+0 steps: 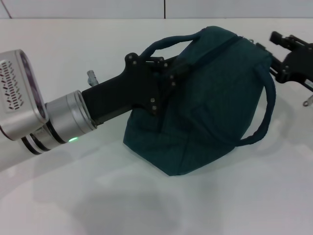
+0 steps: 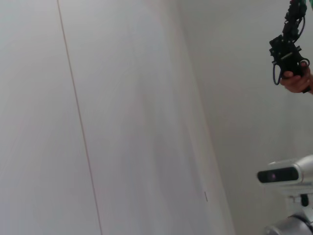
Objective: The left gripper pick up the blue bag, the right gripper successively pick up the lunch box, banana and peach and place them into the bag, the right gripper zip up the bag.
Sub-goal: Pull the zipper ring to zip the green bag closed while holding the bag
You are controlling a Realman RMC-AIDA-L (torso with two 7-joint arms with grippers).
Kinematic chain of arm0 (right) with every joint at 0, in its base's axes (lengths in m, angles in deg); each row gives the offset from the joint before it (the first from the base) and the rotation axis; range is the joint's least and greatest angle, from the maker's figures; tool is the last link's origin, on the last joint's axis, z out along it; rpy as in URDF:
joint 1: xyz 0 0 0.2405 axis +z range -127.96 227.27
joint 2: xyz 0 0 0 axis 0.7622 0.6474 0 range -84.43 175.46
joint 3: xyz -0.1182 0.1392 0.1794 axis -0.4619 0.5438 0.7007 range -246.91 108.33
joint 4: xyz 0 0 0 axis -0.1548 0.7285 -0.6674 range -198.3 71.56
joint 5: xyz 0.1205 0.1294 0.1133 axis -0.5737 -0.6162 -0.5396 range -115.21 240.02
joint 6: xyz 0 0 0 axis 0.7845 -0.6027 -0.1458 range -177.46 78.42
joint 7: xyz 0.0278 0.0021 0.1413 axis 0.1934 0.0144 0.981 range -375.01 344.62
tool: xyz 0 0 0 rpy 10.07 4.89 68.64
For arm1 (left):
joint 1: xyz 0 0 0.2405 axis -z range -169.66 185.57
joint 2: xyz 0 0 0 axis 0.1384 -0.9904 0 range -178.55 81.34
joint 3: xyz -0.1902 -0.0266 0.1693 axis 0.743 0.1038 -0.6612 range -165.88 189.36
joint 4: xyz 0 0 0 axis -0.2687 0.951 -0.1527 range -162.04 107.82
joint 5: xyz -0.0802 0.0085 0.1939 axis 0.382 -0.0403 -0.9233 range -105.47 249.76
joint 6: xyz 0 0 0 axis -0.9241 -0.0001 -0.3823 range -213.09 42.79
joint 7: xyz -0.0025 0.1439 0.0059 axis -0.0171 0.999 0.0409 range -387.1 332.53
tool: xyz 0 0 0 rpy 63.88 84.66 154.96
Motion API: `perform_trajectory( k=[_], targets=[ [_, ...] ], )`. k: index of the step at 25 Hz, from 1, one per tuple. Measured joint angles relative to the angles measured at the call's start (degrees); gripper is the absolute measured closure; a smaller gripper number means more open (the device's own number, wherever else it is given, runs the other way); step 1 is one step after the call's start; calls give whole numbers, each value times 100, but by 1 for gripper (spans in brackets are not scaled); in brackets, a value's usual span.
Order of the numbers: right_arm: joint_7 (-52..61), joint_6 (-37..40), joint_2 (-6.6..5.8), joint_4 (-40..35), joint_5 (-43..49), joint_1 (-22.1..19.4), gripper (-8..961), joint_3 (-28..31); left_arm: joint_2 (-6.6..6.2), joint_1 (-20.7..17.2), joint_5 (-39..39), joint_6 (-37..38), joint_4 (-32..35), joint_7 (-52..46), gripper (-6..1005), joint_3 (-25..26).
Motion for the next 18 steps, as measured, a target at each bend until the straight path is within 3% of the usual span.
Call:
perform_trajectory(
  k=[8, 15, 18],
  targets=[
    [-7, -282, 11, -32, 27, 243, 473, -455, 3, 15, -46, 22, 27, 12, 953, -18],
    [42, -229, 45, -365, -29, 193, 473, -1219, 11, 16, -53, 86, 32, 29, 952, -90],
    [43, -224, 52, -443, -66, 112, 473, -1279, 11, 10, -53, 163, 34, 30, 952, -100]
  ],
)
